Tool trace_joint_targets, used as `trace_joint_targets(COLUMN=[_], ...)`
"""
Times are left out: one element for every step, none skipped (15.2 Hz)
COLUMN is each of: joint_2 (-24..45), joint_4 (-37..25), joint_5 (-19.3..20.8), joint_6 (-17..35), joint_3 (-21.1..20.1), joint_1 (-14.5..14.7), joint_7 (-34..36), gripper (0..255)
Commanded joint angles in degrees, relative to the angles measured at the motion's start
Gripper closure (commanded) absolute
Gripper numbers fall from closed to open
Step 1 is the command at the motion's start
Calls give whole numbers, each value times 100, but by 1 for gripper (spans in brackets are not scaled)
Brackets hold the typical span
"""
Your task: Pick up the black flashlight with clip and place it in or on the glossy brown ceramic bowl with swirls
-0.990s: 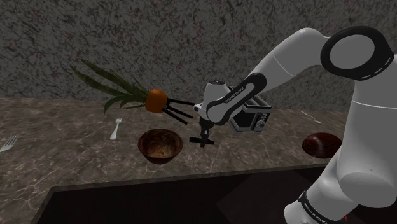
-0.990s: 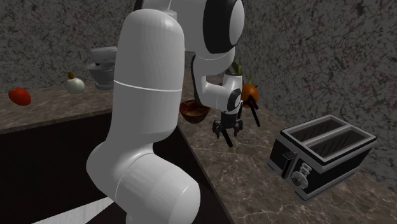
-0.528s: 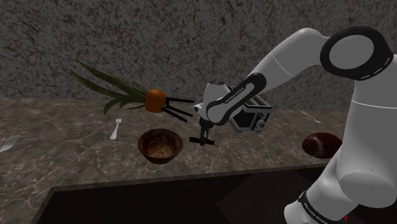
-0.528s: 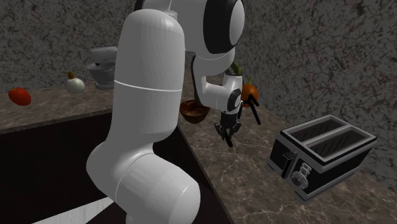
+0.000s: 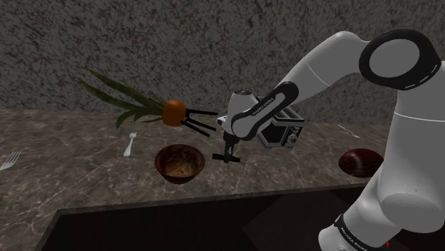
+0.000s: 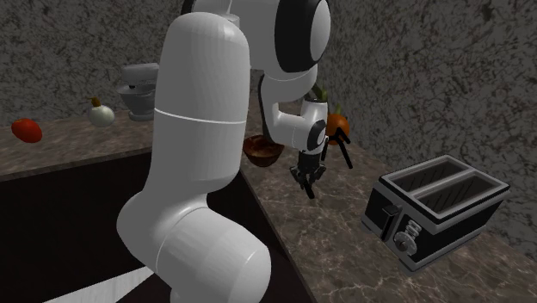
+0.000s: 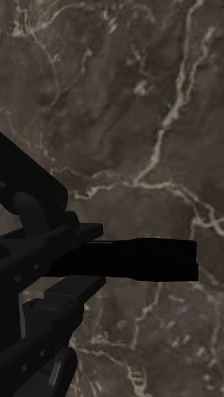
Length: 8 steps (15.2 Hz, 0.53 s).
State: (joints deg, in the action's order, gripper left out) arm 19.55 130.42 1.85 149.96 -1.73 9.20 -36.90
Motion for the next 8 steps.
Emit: trace_joint_targets(joint_2=[-65,-135,-204,-271,-339,-405,-471,-536], joint_4=[6,10,13,12,11,9,6,2], joint_5=[-4,-9,-15,-20,-25,-30,-36,-41], joint_6=[-57,-123,-190,-258,-326,-394,-463,-532], joint_3=[3,0,-3,-6,-9,-11,-14,-16], joint_1=[-7,-10,-12,-14,-15,-17,-18,-20], joint_7=[-4,-8,-13,-17,-21,-25,-29,-33], gripper=[255,255,255,255,255,255,255,255])
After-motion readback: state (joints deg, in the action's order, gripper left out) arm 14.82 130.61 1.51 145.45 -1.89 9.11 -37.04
